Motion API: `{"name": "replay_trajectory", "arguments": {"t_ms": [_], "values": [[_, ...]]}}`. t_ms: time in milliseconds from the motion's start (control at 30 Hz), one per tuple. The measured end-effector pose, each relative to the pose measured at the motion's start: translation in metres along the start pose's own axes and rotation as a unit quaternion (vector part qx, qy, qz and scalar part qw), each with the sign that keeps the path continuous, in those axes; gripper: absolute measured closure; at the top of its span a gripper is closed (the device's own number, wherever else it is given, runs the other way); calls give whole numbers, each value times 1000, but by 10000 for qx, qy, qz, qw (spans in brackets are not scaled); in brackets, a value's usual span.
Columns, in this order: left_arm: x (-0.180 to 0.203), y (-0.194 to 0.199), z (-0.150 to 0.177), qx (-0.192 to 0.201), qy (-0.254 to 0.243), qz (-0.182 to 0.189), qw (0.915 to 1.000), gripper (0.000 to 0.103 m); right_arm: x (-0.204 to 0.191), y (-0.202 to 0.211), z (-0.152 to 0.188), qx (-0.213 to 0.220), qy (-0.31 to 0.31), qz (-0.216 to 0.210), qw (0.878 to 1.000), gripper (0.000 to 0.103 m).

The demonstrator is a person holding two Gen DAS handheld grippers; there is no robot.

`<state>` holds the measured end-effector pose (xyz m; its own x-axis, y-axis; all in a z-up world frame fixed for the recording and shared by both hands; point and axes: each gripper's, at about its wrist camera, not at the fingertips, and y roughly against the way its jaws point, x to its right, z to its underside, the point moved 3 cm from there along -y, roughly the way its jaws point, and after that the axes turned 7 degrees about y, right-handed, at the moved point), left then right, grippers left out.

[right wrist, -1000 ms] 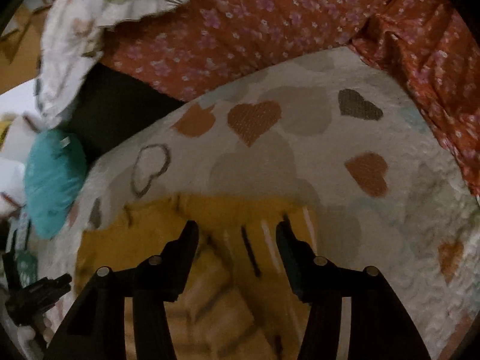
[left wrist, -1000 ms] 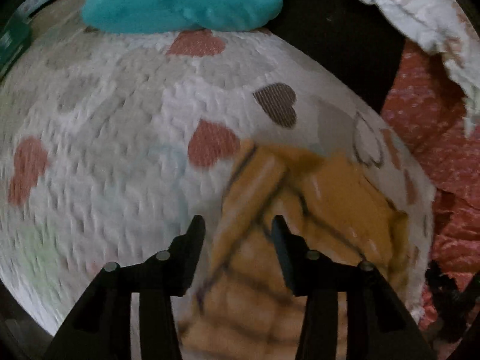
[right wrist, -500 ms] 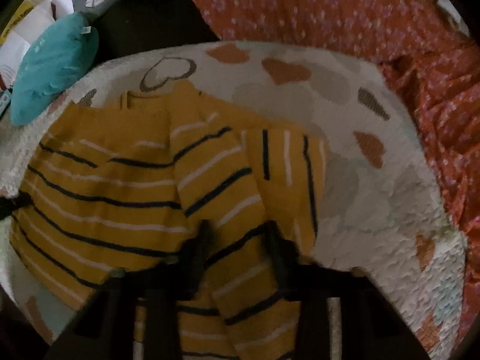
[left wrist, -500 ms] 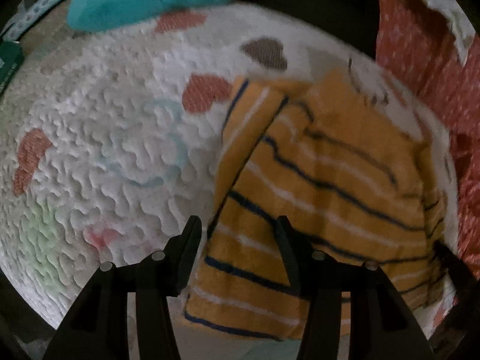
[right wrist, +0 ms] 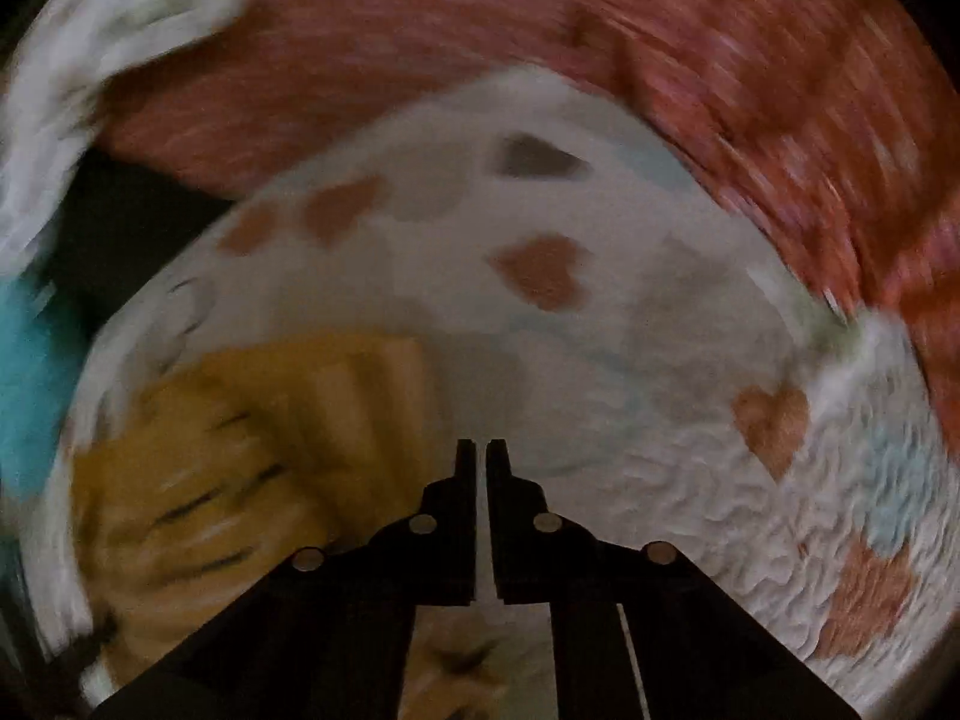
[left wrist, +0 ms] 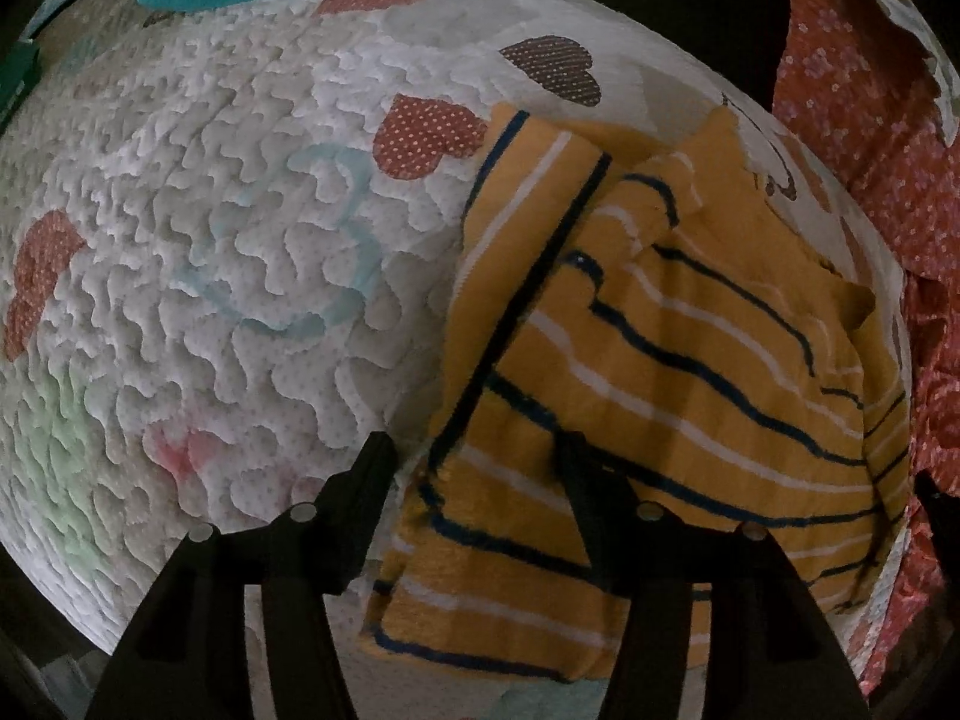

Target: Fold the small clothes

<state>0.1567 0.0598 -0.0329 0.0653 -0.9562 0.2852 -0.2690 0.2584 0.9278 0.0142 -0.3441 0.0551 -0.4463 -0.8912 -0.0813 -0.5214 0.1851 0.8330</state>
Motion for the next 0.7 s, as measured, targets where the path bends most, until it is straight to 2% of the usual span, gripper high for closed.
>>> {"name": "replay_trajectory", "arguments": {"t_ms": [33,67,100,167,267,333,367,400,433,467,533,600,633,667,700], "values": [[1,0,0,14,-1,-19,10000,46,-20,4,-2,49,376,-111,9992,66],[1,0,0,28,-18,-35,10000,45,-35,5,-4,110,661,-153,9976,46],[2,1,2,42,-27,-47,10000,45,-55,5,-5,215,1053,-145,9941,39],[3,0,2,32,-18,-36,10000,44,-91,-5,-3,320,1811,82,9829,39],[3,-1,1,-31,46,11,10000,42,-129,-34,6,262,2881,549,9557,39],[0,-2,1,-72,101,31,9999,40,-145,-55,10,186,3502,970,9314,44],[-1,-2,1,-86,111,48,9999,39,-148,-68,8,59,3652,1210,9230,86],[-2,-2,1,-95,97,54,9999,39,-138,-73,2,-48,3476,1204,9298,97],[-2,-2,1,-93,77,44,9999,39,-128,-75,-9,-66,3078,1085,9452,97],[-3,-2,2,-87,56,40,9999,39,-108,-76,-27,-37,2369,995,9664,97],[-4,-2,1,-75,-9,38,10000,38,-67,-87,-48,-202,1162,759,9901,97],[-5,-3,1,-71,-35,23,10000,38,-31,-99,-51,-547,199,513,9970,90],[-5,-3,1,-72,-36,19,10000,38,-17,-105,-50,-675,-83,457,9966,84],[-5,-3,1,-73,-29,9,10000,38,-12,-106,-50,-717,-171,379,9966,72],[-2,-3,1,-75,-21,0,10000,38,-7,-105,-49,-732,-258,217,9967,66]]}}
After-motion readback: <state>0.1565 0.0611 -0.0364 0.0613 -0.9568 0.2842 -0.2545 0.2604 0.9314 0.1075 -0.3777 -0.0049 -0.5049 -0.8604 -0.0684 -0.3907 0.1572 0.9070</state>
